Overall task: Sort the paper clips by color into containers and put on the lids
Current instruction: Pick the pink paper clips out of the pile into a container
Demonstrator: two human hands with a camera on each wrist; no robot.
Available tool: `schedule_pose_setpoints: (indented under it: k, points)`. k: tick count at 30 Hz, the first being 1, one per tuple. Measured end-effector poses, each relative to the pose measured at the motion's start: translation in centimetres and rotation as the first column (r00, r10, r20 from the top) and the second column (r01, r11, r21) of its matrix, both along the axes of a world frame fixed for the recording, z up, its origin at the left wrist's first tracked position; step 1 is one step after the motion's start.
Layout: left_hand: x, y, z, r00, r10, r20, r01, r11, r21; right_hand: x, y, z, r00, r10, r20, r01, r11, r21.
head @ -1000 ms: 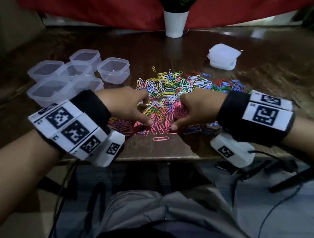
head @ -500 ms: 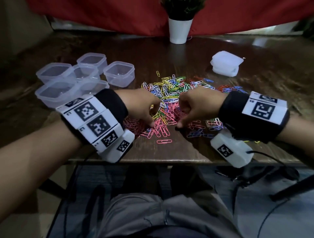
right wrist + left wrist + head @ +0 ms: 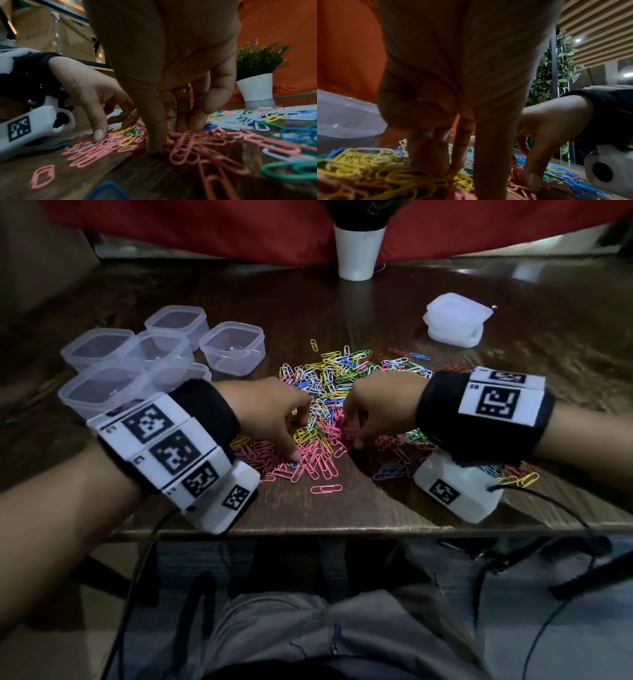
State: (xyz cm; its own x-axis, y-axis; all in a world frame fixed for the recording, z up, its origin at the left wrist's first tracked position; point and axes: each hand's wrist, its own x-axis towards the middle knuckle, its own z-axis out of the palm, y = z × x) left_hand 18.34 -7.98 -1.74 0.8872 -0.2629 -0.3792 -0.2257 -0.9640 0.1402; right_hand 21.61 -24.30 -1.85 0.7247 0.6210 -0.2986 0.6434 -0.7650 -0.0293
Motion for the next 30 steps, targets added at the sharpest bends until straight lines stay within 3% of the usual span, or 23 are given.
schedule_pose_setpoints:
  k: [7, 14, 24, 30]
  points:
    - [0.1, -0.8, -0.1, 0.999, -0.031, 0.031, 0.030, 0.999, 0.035, -0.3, 0.4, -0.3, 0.999, 0.025, 0.044, -0.026, 0.999, 0.021]
    - [0.2, -1.6, 0.0, 0.996, -0.030, 0.089, 0.028, 0.999, 0.025, -0.2, -0.1, -1.0, 0.998, 0.057, -0.011, -0.057, 0.998, -0.004]
    - [0.2, -0.9, 0.5, 0.975, 0.126, 0.181, -0.093, 0.979, -0.182, -0.9, 0.0, -0.6, 0.987, 0.108, 0.122, -0.101, 0.993, -0.061]
    - [-0.3, -0.5, 0.5, 0.945, 0.220, 0.240, -0.136, 0.936, -0.325, -0.5, 0.6, -0.6, 0.994, 0.099, 0.036, -0.095, 0.990, -0.107]
